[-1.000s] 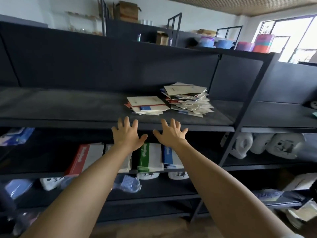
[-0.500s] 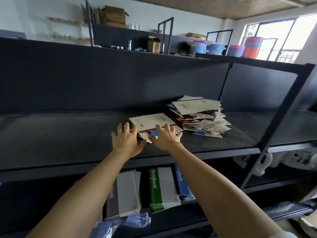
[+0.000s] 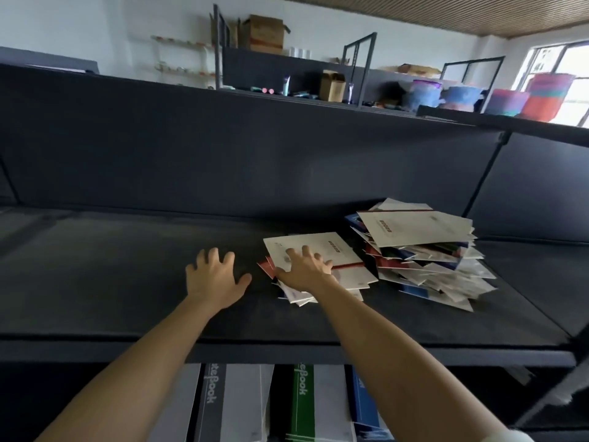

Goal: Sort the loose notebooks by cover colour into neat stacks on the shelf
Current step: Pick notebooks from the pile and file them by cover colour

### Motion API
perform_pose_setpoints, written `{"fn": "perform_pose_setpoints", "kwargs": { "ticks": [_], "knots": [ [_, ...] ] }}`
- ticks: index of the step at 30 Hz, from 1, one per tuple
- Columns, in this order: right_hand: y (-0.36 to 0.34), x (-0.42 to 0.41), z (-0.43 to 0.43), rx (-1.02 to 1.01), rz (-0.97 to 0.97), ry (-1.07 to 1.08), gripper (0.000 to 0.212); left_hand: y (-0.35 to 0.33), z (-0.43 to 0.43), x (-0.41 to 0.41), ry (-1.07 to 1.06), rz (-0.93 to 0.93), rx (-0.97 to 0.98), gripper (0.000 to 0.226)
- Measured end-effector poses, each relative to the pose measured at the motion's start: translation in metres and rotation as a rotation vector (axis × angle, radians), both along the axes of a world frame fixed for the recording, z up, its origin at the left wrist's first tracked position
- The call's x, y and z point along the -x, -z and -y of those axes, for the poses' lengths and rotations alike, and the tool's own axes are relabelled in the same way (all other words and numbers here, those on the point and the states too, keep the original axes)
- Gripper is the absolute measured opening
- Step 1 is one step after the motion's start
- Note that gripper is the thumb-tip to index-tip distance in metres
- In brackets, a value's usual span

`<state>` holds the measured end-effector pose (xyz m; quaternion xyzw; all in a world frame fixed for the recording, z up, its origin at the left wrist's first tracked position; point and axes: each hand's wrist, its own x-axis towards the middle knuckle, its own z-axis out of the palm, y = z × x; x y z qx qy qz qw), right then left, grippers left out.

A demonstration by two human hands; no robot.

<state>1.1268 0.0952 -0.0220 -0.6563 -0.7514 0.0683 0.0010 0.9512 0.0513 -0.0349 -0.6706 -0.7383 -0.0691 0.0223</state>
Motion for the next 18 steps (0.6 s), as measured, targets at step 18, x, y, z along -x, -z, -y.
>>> {"fn": "perform_pose_setpoints", "kwargs": {
  "ticks": [18],
  "knots": [
    [-0.123,0.033,-0.028,-0.561,0.063,0.061,0.028,-0.027,-0.043,0.025,0.097,0.492,0.009,0.050]
  ]
}}
